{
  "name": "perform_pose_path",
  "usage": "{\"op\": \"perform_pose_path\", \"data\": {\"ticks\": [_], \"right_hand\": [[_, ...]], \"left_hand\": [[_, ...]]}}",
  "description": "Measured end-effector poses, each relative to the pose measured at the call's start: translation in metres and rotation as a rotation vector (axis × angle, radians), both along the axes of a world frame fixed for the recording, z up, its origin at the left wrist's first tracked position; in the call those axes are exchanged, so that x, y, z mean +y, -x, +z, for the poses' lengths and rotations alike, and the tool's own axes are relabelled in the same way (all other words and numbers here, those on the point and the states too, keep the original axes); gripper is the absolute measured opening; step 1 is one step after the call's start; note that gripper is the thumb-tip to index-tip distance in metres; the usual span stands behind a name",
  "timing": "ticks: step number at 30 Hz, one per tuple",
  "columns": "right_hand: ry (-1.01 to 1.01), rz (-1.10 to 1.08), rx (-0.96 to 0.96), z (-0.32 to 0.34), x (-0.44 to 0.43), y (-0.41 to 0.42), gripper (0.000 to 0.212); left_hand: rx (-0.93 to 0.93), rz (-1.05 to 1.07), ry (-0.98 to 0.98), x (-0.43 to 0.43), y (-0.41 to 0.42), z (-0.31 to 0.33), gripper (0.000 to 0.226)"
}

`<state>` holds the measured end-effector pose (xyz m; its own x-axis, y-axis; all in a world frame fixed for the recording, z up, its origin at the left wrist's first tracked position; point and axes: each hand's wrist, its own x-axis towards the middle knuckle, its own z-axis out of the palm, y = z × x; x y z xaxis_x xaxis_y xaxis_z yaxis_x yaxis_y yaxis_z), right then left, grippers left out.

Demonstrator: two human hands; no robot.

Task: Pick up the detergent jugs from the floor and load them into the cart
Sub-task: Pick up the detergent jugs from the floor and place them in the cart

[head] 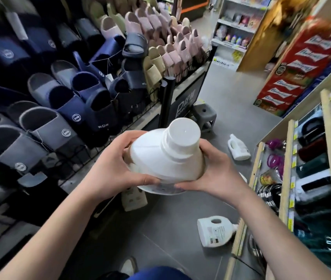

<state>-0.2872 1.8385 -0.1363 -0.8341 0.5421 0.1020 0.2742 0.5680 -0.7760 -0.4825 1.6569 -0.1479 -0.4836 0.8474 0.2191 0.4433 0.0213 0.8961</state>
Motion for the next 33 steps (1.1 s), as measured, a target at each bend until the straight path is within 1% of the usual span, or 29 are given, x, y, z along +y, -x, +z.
{"op": "perform_pose_path", "data": {"ticks": [3, 8, 12, 16, 20, 25, 27, 33], "right_hand": [[-0.003, 0.078, 0.068, 0.003, -0.005, 0.010, 0.092], [0.041, 0.295, 0.146, 0.005, -0.016, 0.032, 0.088], [-0.018, 0.478, 0.083, 0.010, -0.033, 0.048, 0.087], [0.035, 0.659, 0.036, 0.006, -0.062, 0.059, 0.089], [0.061, 0.840, 0.011, 0.006, -0.105, 0.063, 0.085], [0.122, 1.062, -0.021, 0.012, -0.176, 0.059, 0.084], [0.137, 1.127, -0.014, 0.012, -0.208, 0.055, 0.085], [0.147, 1.291, -0.075, 0.008, -0.309, 0.036, 0.089]], "left_hand": [[0.032, 0.063, -0.022, -0.018, 0.000, 0.006, 0.092], [0.023, 0.235, -0.029, -0.060, -0.017, 0.018, 0.091], [0.008, 0.448, -0.008, -0.098, -0.050, 0.025, 0.091], [-0.019, 0.657, 0.014, -0.140, -0.090, 0.028, 0.092], [-0.037, 0.852, 0.057, -0.189, -0.138, 0.034, 0.091], [-0.098, 1.089, 0.039, -0.251, -0.198, 0.035, 0.094], [-0.107, 1.163, 0.029, -0.277, -0.220, 0.036, 0.093], [-0.098, 1.335, 0.042, -0.362, -0.282, 0.033, 0.090]]}}
